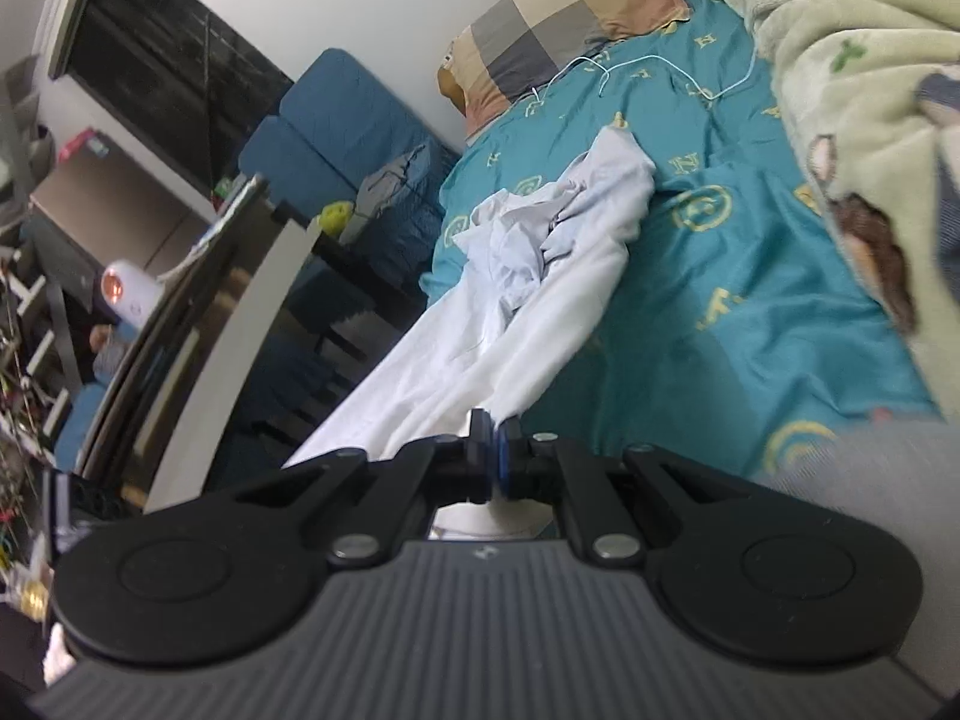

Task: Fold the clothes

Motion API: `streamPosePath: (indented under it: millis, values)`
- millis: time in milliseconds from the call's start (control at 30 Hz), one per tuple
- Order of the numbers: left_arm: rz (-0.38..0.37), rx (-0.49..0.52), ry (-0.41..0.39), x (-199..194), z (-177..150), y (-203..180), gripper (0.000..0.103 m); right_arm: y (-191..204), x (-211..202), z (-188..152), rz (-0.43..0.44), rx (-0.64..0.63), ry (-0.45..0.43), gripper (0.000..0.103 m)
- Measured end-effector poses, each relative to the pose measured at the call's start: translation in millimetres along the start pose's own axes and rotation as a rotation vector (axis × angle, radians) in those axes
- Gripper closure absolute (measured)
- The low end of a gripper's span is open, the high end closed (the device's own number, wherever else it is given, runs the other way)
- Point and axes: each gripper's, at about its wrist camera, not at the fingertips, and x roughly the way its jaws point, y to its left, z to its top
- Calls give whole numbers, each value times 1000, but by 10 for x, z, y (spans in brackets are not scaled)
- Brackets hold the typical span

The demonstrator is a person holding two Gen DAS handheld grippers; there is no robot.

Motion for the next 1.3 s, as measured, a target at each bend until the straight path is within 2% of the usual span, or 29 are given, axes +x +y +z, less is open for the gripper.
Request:
streamPosePath:
  millis: [67, 133, 233, 400, 600, 767, 967, 1033, 1133, 1300]
  values:
    - [-16, 5, -14, -72, -113, -20, 101, -49, -109, -83, 10, 12, 7, 98]
    - [-21, 7, -34, -89, -131, -12, 101, -78, -76, -23, 16, 26, 1, 98]
    - [-24, 4, -84, -27, 36, -35, 101, -116, 23, 115, 21, 48, -13, 98]
    - [2, -1, -193, 296, 619, -19, 101, -186, 333, 515, 32, 61, -53, 97]
    - [84, 1, -269, 1014, 1472, 201, 101, -291, 1128, 1198, -24, 20, -72, 97]
    - [125, -47, -282, 1692, 2100, 645, 100, -574, 1941, 1623, -121, 25, -14, 97]
    - [198, -60, -288, 2390, 2550, 1220, 102, -966, 2774, 1888, -217, 3, 44, 97]
    - [228, -70, -278, 2590, 2615, 1428, 102, -1142, 3000, 1875, -235, 28, 57, 97]
    - [251, -91, -224, 2831, 2631, 1653, 102, -1312, 3253, 1816, -253, 47, 88, 97]
    - [273, -64, -184, 2966, 2594, 1727, 100, -1342, 3327, 1840, -250, 48, 104, 96]
